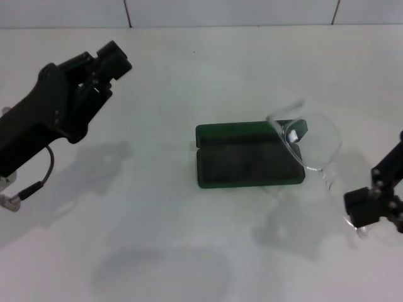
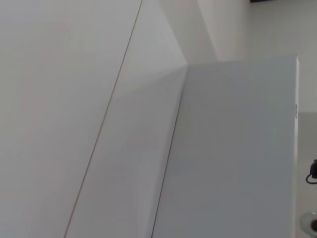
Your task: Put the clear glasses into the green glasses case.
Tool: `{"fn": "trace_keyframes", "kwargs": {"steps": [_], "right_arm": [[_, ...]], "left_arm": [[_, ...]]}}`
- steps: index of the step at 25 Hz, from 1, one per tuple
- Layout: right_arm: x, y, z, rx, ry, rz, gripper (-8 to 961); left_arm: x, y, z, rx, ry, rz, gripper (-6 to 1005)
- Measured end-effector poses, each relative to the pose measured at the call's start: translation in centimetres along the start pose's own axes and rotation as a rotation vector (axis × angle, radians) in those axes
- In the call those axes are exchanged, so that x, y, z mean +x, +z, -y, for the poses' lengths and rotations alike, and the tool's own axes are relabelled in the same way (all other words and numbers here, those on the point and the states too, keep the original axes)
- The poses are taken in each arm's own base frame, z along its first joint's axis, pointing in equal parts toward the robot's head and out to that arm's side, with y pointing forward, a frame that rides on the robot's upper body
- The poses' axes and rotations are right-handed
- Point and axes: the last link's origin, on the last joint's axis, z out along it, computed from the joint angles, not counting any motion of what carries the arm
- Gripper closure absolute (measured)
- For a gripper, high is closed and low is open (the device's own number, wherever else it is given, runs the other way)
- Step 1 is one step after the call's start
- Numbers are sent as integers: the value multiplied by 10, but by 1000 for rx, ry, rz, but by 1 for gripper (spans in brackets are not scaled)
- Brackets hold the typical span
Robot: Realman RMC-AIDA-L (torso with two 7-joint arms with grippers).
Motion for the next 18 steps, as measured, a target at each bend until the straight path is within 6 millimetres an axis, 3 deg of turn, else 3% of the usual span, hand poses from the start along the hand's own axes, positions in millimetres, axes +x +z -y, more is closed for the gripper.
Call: {"fn": "trace_keyframes", "kwargs": {"steps": [10,18], "right_arm": [[-17,-22,-35,70,-490,125,911],[-20,-20,-40,96,-743,236,908]], "left_arm": [[20,-20,15,85,-248,-66,843],[26,-11,16,-7,-388,8,834]]}}
